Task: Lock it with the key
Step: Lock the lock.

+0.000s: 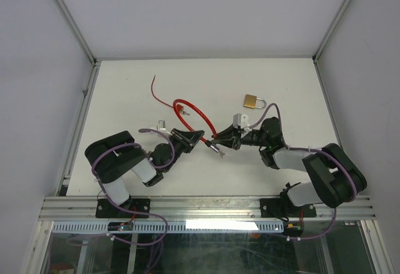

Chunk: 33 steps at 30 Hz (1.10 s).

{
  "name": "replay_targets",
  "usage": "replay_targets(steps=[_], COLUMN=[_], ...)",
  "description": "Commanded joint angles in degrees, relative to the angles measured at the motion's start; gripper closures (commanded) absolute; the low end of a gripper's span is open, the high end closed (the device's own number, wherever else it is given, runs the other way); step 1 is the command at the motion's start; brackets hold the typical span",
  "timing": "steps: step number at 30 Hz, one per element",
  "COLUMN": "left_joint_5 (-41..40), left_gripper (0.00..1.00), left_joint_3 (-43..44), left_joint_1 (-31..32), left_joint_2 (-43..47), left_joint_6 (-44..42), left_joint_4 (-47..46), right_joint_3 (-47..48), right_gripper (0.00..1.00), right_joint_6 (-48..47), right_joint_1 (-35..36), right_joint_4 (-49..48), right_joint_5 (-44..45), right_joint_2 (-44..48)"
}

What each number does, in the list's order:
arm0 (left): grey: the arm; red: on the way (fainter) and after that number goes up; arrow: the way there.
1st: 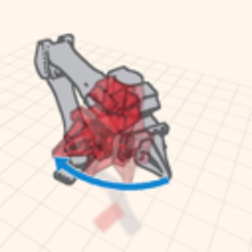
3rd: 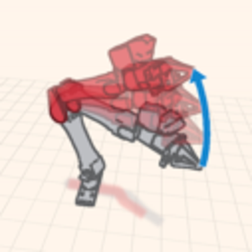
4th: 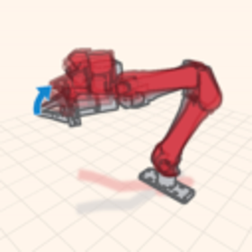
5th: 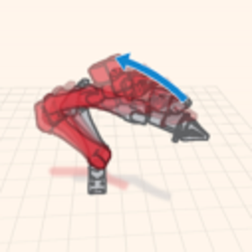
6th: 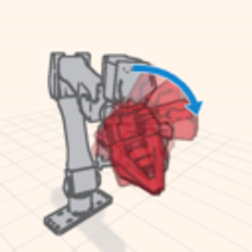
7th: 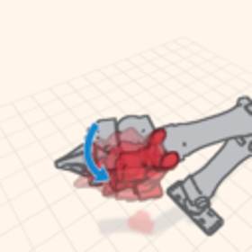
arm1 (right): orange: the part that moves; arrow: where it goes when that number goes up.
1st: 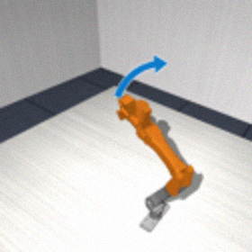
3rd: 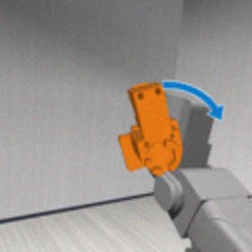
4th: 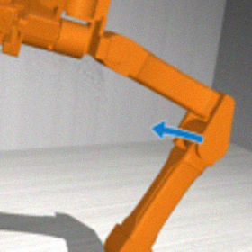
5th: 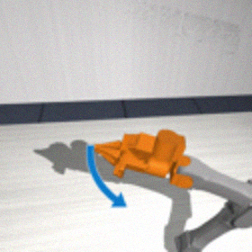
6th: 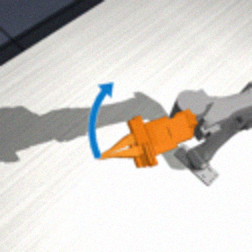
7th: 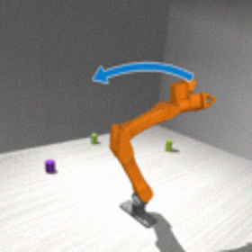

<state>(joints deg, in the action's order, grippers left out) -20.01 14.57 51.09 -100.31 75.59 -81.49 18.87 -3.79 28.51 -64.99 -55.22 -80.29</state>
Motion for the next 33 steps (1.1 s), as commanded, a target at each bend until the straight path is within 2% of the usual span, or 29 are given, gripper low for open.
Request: replay_targets(steps=[1, 5, 10, 14, 26, 33], left_joint_5=[-2.91, -3.26, -3.24, -2.99, -1.47, -2.17], left_gripper=[1.00, 1.00, 1.00, 1.00, 1.00, 1.00], left_joint_3=[-1.07, -2.50, -3.23, -2.99, -2.00, -1.98], left_joint_1=[0.63, 0.59, 0.50, 0.50, 0.33, 0.33], left_joint_2=[0.40, -1.47, -2.45, -3.39, -7.07, -9.33], left_joint_6=[0.29, -1.55, -3.34, -5.61, -11.38, -13.23], left_joint_4=[-18.19, -18.24, -18.19, -18.22, -18.22, -18.27], right_joint_3=[2.65, 2.82, 2.03, 1.74, 1.32, 0.55], right_gripper=[1.00, 1.00, 1.00, 1.00, 1.00, 1.00], right_joint_6=[-11.30, -9.93, -3.86, 0.37, 8.03, 15.08], right_joint_1=[0.18, 0.25, 0.78, 1.14, 0.83, 0.40], right_joint_4=[13.22, 12.19, 5.47, 0.58, -5.89, -13.79], right_joint_5=[0.01, 0.40, 0.13, -0.52, -0.31, 1.75], right_joint_2=[0.97, -1.63, -5.46, -6.78, -8.22, -13.12])
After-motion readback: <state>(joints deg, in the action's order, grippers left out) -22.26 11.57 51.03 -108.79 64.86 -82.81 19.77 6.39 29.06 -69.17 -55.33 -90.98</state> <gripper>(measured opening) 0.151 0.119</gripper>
